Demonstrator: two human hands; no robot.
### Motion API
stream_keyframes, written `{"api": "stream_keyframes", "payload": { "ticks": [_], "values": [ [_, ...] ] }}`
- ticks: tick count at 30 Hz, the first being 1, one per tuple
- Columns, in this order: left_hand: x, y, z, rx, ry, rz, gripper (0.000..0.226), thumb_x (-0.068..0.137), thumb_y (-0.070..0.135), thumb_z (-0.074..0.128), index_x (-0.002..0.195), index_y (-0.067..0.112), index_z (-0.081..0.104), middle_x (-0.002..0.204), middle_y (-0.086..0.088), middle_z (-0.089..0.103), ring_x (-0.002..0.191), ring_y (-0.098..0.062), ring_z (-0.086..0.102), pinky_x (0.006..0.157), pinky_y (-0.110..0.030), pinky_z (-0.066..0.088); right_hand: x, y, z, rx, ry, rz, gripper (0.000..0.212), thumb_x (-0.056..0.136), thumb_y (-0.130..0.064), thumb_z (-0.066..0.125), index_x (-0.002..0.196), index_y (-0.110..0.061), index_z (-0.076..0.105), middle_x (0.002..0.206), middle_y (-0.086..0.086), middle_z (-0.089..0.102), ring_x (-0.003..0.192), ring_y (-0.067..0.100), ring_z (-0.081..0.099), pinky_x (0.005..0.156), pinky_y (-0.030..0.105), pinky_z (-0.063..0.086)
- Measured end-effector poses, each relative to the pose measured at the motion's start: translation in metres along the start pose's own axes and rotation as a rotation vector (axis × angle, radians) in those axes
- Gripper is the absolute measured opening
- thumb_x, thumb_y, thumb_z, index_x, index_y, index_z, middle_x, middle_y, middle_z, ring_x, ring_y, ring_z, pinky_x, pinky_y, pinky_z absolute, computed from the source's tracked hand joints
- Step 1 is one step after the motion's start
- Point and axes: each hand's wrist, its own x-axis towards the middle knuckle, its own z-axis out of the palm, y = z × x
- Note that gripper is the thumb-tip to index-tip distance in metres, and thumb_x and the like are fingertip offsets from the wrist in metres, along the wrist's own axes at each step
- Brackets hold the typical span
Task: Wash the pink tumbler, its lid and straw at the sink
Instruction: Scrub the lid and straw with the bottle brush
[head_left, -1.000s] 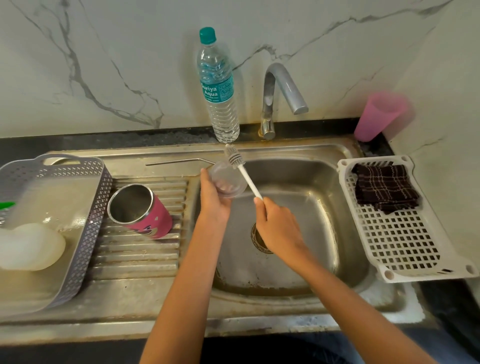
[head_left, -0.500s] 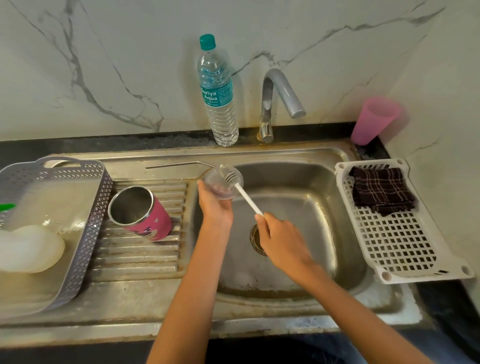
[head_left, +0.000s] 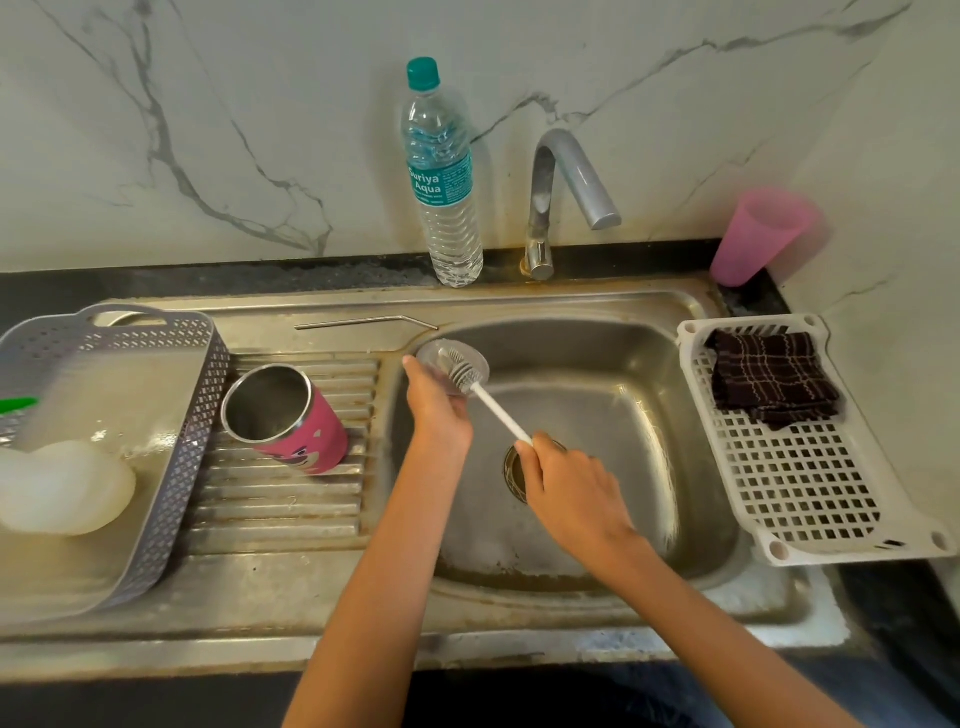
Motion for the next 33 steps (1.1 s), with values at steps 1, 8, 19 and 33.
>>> {"api": "stream_keyframes", "payload": {
  "ticks": [1,8,19,33],
  "values": [
    [-0.006,-0.002,0.0,0.004,0.002,0.015,0.052,0.105,0.044,0.03,0.139,0.009,0.047,0.131,-0.009,0.058,0.122,-0.022,0.055,0.09,-0.027,0.047,0.003,-0.001,-0.001,-0.016,0.01,-0.007,0.038,0.104,-0.042,0.022,0.094,-0.017,0.049,0.071,0.002,0.056,0.065,0.026,0.054,0.057,0.034,0.038],
    [-0.005,0.03,0.003,-0.22,-0.03,0.023,0.051,0.107,0.041,0.025,0.14,0.006,0.044,0.126,-0.016,0.055,0.098,-0.023,0.06,0.085,-0.033,0.047,-0.004,-0.002,0.001,0.052,-0.017,-0.04,0.034,0.104,-0.043,0.022,0.089,-0.021,0.042,0.069,0.002,0.057,0.06,0.025,0.052,0.058,0.039,0.046],
    [-0.015,0.018,0.032,-0.339,-0.126,0.057,0.046,0.107,0.038,0.021,0.1,0.012,0.058,0.098,-0.009,0.062,0.087,-0.017,0.059,0.084,-0.029,0.047,-0.006,-0.025,0.022,0.417,0.105,0.033,0.032,0.104,-0.037,0.029,0.086,-0.017,0.047,0.058,-0.003,0.048,0.053,0.019,0.048,0.055,0.041,0.044],
    [-0.015,0.0,0.016,-0.202,-0.367,0.126,0.05,0.107,0.04,0.024,0.134,0.006,0.049,0.109,-0.01,0.064,0.099,-0.02,0.061,0.093,-0.035,0.048,0.022,-0.013,-0.006,0.523,0.026,0.202,0.041,0.103,-0.044,0.027,0.073,-0.02,0.042,0.062,0.0,0.049,0.06,0.02,0.048,0.062,0.033,0.038]
  ]
}}
